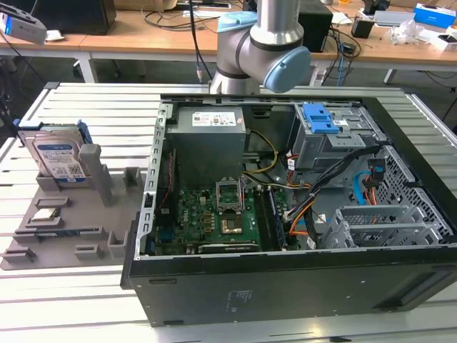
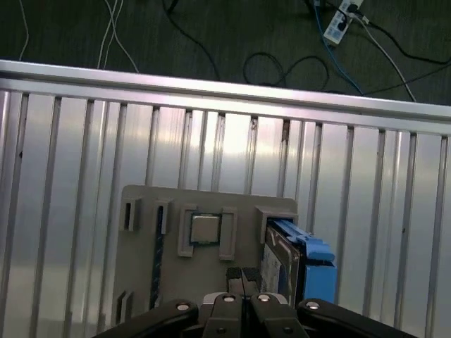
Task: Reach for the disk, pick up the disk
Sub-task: 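Pick up the disk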
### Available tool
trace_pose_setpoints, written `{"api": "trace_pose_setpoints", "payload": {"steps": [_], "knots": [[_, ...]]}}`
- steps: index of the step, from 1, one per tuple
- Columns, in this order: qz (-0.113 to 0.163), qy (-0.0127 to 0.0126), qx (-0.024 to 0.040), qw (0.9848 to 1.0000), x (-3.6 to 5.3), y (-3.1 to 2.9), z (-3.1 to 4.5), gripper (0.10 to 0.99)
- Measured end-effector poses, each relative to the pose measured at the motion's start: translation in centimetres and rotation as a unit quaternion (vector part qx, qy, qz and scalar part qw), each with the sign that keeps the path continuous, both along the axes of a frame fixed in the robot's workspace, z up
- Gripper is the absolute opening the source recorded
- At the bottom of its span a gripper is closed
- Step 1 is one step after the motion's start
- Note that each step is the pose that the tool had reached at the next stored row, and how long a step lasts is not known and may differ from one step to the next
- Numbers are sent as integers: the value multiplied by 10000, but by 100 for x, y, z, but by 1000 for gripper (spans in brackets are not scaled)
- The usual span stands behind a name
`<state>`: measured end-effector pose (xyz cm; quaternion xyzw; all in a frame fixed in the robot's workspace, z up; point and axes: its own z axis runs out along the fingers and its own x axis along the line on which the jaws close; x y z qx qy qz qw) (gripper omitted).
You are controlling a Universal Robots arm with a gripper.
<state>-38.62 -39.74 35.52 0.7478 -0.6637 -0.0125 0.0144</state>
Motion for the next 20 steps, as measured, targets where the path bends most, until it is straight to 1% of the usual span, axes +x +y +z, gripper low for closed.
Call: {"api": "trace_pose_setpoints", "payload": {"steps": [4,6,8,11,12,13,18,20], "knots": [[261,0,0,9997,0,0,0,106],[499,0,0,9988,0,0,0,106],[592,0,0,9982,0,0,0,106],[772,0,0,9970,0,0,0,106],[902,0,0,9959,0,0,0,106],[922,0,0,9957,0,0,0,106],[917,0,0,9958,0,0,0,106],[742,0,0,9972,0,1,0,106]]}}
